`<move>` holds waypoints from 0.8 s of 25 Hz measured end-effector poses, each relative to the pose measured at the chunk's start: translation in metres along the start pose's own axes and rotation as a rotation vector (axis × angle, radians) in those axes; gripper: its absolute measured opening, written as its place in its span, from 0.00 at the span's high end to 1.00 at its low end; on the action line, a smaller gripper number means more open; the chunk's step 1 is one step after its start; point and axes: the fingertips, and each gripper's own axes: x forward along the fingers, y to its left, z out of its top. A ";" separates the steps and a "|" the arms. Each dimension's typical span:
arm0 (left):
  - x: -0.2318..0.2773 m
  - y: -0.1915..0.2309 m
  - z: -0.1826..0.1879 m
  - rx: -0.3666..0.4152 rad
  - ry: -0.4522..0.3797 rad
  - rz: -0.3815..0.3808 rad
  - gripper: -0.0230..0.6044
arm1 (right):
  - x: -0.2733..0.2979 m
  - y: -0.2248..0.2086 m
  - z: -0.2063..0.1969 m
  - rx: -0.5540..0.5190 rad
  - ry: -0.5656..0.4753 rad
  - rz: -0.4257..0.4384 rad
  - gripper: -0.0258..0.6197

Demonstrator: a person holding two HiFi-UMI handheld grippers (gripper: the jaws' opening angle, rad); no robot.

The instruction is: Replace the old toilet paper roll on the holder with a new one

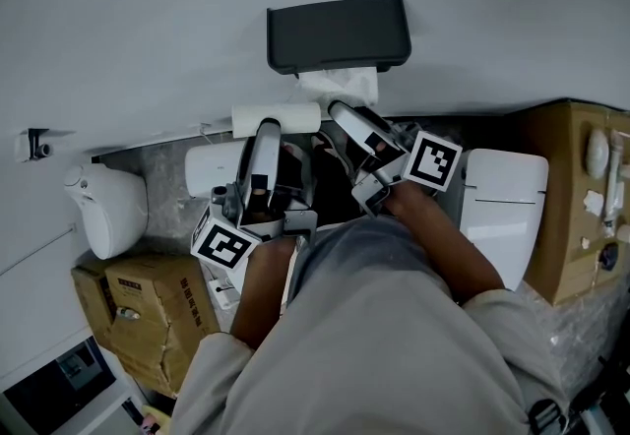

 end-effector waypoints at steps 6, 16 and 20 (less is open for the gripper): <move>0.010 -0.014 0.013 0.017 -0.017 -0.055 0.70 | -0.013 0.015 -0.011 -0.039 0.041 0.045 0.31; 0.015 -0.037 0.041 0.111 -0.043 -0.083 0.70 | -0.021 0.038 -0.019 -0.130 0.093 0.114 0.81; 0.021 -0.040 0.053 0.218 -0.015 -0.073 0.70 | -0.021 0.039 -0.027 -0.166 0.127 0.110 0.88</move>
